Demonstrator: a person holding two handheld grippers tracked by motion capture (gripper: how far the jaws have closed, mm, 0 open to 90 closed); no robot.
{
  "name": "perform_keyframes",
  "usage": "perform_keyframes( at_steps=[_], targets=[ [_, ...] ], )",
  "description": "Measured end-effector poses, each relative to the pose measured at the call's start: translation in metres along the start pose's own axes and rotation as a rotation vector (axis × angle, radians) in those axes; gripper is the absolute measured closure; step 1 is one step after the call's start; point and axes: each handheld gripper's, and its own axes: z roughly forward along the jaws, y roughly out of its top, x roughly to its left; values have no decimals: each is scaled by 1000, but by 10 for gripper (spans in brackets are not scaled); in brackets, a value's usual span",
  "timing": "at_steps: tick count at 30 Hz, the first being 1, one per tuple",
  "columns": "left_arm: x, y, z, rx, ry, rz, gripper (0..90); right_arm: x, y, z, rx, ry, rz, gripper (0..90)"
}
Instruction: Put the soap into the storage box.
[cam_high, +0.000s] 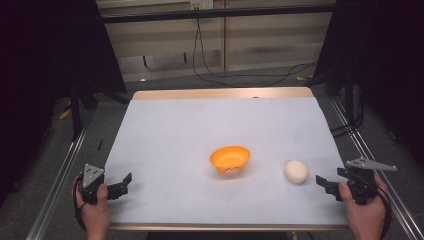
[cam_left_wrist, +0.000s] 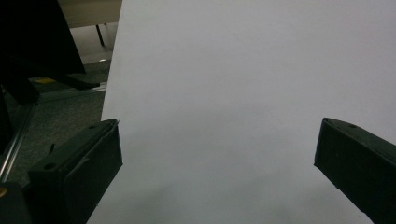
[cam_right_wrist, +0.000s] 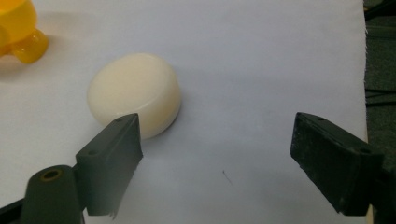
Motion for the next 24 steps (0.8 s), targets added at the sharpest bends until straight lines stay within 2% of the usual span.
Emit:
perform_keyframes(
  at_steps=[2,6,8,11,15,20,24],
  targets=[
    [0,0,1,-6,-7,-10,6,0,2,3,46,32,-26,46],
    [0,0,1,-6,-9,-7,6,3,7,10,140,10,-57,37],
    [0,0,1,-2,-6,-3,6,4,9,14,163,8,-66,62],
    [1,0,0,-9,-10,-9,6,7,12,19,187,23,-80,62],
    [0,0,0,-7,-11,-7,6,11,18,25,219,81,-77,64],
    [0,0,1,-6,-11,-9,5,15,26,28,251,79,-99,73],
    [0,0,1,-1,-8,-5,5,19,30,30,266,96,-115,77]
  ],
)
